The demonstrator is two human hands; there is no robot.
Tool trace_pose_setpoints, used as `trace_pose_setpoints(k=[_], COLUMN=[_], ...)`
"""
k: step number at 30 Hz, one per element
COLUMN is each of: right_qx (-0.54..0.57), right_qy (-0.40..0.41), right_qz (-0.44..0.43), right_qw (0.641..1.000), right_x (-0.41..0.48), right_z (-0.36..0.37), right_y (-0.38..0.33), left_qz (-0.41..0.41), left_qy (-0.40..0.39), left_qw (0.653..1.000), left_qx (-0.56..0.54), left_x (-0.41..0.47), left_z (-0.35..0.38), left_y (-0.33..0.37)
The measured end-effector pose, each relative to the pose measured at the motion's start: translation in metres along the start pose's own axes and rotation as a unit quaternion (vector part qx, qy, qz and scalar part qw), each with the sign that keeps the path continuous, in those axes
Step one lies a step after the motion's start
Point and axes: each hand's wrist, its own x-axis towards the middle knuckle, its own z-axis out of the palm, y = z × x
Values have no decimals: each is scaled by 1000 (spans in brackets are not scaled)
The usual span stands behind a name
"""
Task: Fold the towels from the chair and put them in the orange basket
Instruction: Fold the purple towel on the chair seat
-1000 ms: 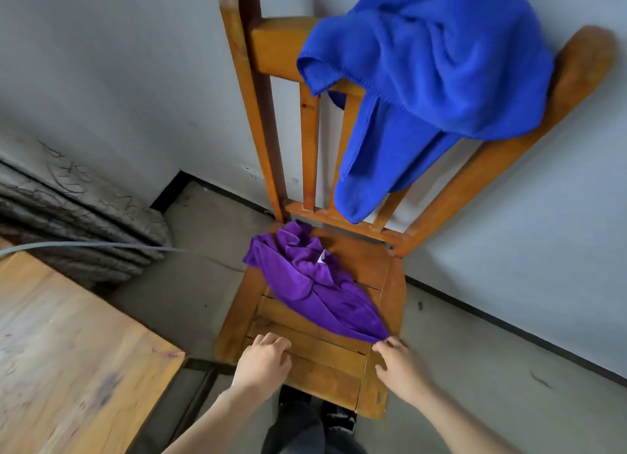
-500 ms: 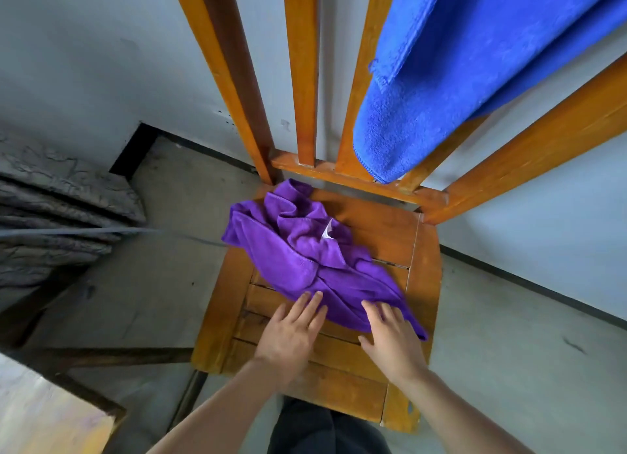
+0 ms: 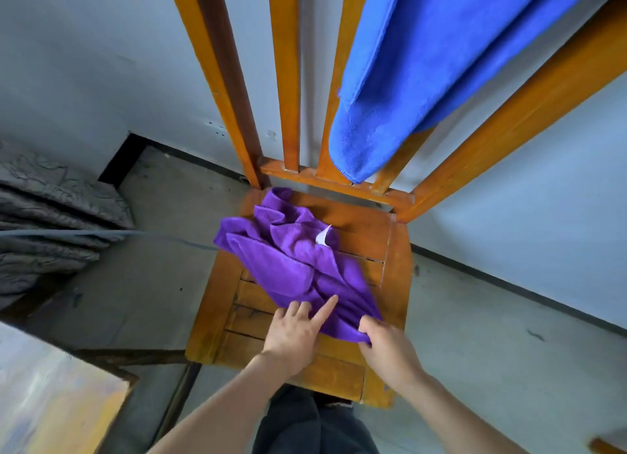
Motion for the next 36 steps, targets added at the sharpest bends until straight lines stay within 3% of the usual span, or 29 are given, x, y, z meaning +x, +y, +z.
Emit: trace_pose_setpoints(k=[7, 11, 16, 21, 33, 36], right_qx=[57, 74, 78, 104, 282, 304], right_qy=[51, 98, 182, 252, 298, 296], right_qz=[-30, -61, -112, -141, -134, -127], right_qw=[997, 991, 974, 952, 902, 896], right_x=[-84, -116, -155, -186, -213, -202], right_z=[-150, -245, -333, -378, -424, -425], right_y=[-48, -73, -103, -119, -133, -137], left_qz=[38, 64, 100, 136, 115, 94], left_qy=[131, 148, 161, 199, 251, 297], left_qw=[981, 966, 911, 881, 898, 877], left_qx=[-135, -201, -366, -408, -342, -367], left_x=[-81, -127, -176, -220, -290, -303], left_z=[-120, -187, -259, -301, -342, -347], left_y=[35, 30, 23, 21, -13, -24])
